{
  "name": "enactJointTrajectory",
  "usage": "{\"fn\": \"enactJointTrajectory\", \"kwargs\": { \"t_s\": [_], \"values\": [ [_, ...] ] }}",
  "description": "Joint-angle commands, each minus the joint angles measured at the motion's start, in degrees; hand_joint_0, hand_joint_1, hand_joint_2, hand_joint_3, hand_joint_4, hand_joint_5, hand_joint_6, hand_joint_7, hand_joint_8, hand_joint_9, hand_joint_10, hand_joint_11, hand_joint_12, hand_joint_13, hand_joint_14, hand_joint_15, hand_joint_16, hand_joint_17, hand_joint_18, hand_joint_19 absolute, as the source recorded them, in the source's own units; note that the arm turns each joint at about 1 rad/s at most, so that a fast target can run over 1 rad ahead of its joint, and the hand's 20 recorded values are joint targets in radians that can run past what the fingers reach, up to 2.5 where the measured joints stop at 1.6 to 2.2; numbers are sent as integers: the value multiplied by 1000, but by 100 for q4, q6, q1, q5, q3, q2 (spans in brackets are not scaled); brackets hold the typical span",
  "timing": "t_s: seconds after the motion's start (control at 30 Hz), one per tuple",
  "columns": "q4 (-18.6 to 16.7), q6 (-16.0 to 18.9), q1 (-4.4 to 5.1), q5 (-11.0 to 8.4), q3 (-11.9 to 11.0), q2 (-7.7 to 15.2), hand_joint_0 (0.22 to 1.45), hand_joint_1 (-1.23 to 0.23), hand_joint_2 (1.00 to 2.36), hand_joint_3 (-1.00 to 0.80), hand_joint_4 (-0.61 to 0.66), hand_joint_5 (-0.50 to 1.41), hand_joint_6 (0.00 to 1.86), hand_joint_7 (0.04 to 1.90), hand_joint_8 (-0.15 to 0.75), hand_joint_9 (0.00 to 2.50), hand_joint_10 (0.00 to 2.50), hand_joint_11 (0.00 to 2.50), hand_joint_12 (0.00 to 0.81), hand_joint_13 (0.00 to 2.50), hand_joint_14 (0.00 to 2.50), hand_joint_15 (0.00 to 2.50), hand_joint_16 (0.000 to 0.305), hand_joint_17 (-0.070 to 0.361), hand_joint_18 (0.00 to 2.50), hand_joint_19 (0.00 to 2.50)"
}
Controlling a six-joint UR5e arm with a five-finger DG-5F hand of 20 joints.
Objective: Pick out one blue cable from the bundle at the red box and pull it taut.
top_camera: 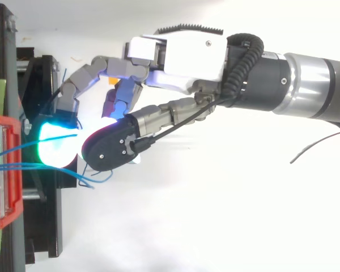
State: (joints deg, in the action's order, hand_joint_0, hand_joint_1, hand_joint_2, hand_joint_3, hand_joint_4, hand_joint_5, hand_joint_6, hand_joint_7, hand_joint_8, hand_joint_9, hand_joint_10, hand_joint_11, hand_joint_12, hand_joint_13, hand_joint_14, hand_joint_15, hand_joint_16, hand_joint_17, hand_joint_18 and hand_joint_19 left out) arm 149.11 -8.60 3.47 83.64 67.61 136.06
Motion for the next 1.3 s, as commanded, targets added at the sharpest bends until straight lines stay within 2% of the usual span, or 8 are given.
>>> {"fn": "enactJointTrajectory", "kwargs": {
  "t_s": [0.0,0.2,0.5,0.73,0.8,1.0,1.27],
  "values": [
    [206,8,-13,3,-90,0,613,-548,1015,-330,8,-175,897,627,225,1340,10,1305,339,1252,24,1060,41,93,825,721],
    [654,-133,-13,3,-152,-26,607,-592,1018,-266,29,-179,924,598,228,1303,10,1302,336,1231,25,1049,42,94,814,730],
    [681,-230,-4,3,-152,-62,598,-574,1012,-367,52,-179,930,603,230,1311,10,1272,339,1232,24,1035,41,93,805,749],
    [768,-309,-4,3,-152,-97,593,-427,1000,-492,56,-175,938,603,234,1329,12,1266,336,1239,24,1036,41,92,799,775],
    [856,-344,-4,3,-152,-149,593,-419,1000,-488,52,-174,937,605,236,1333,10,1260,332,1241,24,1033,41,91,797,783],
    [1472,-616,-13,3,-143,-352,604,-436,1007,-427,42,-168,940,600,237,1340,11,1246,334,1250,24,1027,39,89,808,778],
    [1551,-634,-22,-23,-152,-352,598,-511,1016,-303,50,-167,948,607,238,1343,14,1257,339,1254,24,1024,39,88,823,780]
  ]
}}
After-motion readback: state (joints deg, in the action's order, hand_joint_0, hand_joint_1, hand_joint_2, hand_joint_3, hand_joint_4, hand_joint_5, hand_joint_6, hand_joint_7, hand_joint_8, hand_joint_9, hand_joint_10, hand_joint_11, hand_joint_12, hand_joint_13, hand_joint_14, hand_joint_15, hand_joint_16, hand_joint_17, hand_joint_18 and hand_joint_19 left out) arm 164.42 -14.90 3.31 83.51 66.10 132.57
